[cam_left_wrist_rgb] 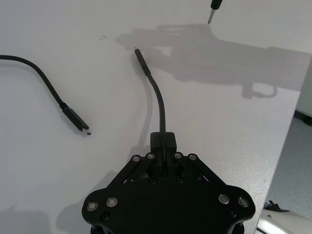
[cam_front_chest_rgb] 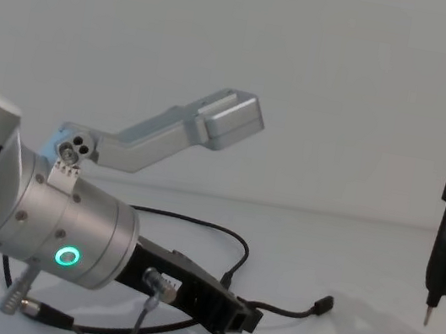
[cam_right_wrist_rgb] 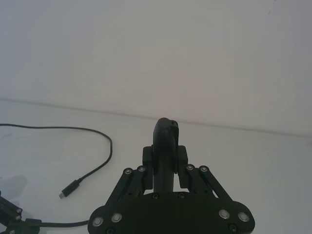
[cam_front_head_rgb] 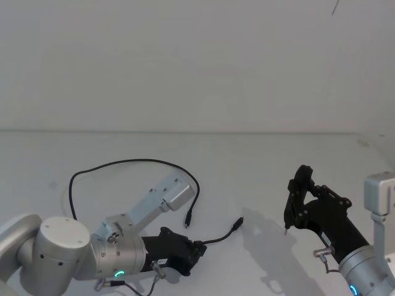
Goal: Pick up the data cable with the one hand.
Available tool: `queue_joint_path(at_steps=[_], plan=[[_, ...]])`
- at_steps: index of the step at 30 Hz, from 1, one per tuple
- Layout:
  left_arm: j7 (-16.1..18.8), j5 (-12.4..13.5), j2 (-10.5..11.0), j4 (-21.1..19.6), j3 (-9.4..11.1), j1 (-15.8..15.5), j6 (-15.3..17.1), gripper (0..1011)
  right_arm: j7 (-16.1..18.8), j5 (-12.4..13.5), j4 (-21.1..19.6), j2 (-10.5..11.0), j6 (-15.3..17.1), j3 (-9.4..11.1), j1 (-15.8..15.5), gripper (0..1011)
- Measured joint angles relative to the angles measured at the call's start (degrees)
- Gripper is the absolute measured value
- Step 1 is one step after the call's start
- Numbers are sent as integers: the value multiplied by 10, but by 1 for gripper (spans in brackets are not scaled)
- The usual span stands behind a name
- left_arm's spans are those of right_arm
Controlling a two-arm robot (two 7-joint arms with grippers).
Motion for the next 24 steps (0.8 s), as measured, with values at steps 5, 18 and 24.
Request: queue_joint_path(at_steps=[5,18,24], plan=[[-1,4,1,-1,0,0,-6,38,3,4,-4,-3,-1,3,6,279],[-17,20,18,-27,-1,-2,-47,38,19,33,-26,-23,10,15,46,279],[-22,22,24,-36,-3,-2,-59,38,23,44,-29,-33,20,17,64,279]])
